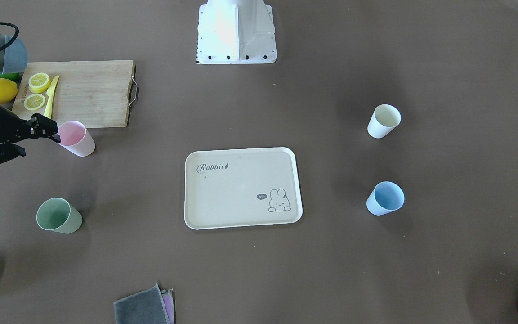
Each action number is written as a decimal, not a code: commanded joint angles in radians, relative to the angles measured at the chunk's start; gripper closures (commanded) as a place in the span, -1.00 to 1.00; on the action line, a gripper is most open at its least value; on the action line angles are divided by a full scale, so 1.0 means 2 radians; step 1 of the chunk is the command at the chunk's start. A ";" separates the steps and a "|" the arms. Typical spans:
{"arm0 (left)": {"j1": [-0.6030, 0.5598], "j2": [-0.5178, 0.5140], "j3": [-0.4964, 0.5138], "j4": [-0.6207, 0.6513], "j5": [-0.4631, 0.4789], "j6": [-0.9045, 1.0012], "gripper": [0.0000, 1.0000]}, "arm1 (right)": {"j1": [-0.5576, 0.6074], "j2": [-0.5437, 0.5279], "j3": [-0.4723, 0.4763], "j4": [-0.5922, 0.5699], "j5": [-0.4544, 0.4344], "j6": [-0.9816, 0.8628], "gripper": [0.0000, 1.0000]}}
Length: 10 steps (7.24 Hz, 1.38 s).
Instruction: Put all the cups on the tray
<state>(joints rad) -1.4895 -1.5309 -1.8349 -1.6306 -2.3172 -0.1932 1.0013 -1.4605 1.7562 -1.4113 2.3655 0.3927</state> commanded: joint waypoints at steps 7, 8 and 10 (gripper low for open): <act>0.027 -0.005 0.005 -0.018 0.000 -0.065 -0.96 | -0.033 0.002 -0.014 0.010 0.014 0.004 1.00; 0.040 -0.003 0.005 -0.018 0.000 -0.065 -0.96 | -0.033 0.006 -0.008 0.009 0.021 0.005 1.00; 0.067 0.002 0.002 -0.020 -0.001 -0.077 -0.96 | -0.038 0.061 -0.011 0.002 0.031 0.061 1.00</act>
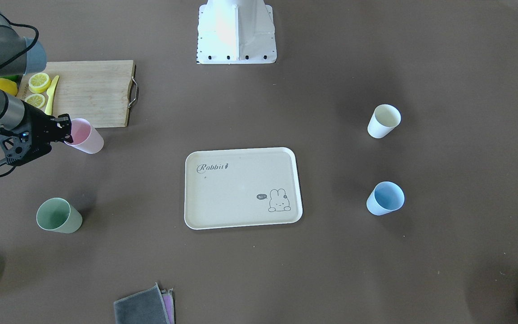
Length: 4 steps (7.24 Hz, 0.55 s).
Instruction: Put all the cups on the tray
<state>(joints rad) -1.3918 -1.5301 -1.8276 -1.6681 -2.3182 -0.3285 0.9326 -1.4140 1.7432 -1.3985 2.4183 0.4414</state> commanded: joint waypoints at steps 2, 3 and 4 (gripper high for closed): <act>0.097 0.002 -0.006 -0.084 0.007 -0.146 -0.94 | -0.006 0.149 -0.073 -0.003 0.004 0.100 1.00; 0.130 0.001 -0.009 -0.111 0.008 -0.204 -0.94 | -0.020 0.200 -0.102 -0.002 -0.003 0.151 1.00; 0.153 0.000 -0.013 -0.124 0.009 -0.237 -0.94 | -0.035 0.238 -0.124 0.004 -0.018 0.185 1.00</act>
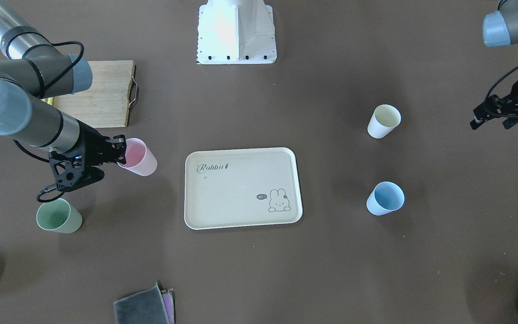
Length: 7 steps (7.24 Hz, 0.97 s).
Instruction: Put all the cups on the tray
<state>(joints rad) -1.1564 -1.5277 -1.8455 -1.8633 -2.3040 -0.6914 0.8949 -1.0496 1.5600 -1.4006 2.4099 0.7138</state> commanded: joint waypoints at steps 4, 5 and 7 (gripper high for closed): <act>0.091 -0.009 -0.011 -0.026 0.031 -0.089 -0.94 | -0.062 0.102 -0.075 0.005 -0.072 0.085 1.00; 0.109 -0.020 -0.010 -0.026 0.031 -0.102 -0.94 | -0.062 0.104 -0.077 0.005 -0.077 0.085 0.50; 0.150 -0.039 -0.008 -0.026 0.031 -0.136 -0.94 | -0.061 0.105 -0.077 0.005 -0.076 0.086 -1.00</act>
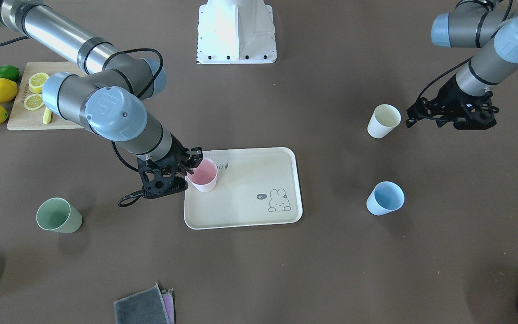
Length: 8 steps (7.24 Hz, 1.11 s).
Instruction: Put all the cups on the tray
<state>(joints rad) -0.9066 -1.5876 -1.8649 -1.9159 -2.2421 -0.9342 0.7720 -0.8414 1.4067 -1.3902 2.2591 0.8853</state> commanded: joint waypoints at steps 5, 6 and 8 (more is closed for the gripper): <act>0.050 -0.005 0.004 0.003 0.023 -0.010 0.18 | 0.022 0.004 0.002 -0.001 0.006 0.002 -1.00; 0.050 -0.005 0.004 0.003 0.023 -0.009 0.99 | 0.028 0.004 0.004 -0.001 0.011 0.001 -1.00; 0.047 -0.012 -0.002 0.004 0.022 -0.011 1.00 | 0.058 -0.003 0.005 -0.002 0.042 -0.008 -1.00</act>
<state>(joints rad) -0.8084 -1.6048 -1.8582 -1.9095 -2.1966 -0.9534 0.8532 -0.8377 1.4149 -1.3933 2.3055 0.8804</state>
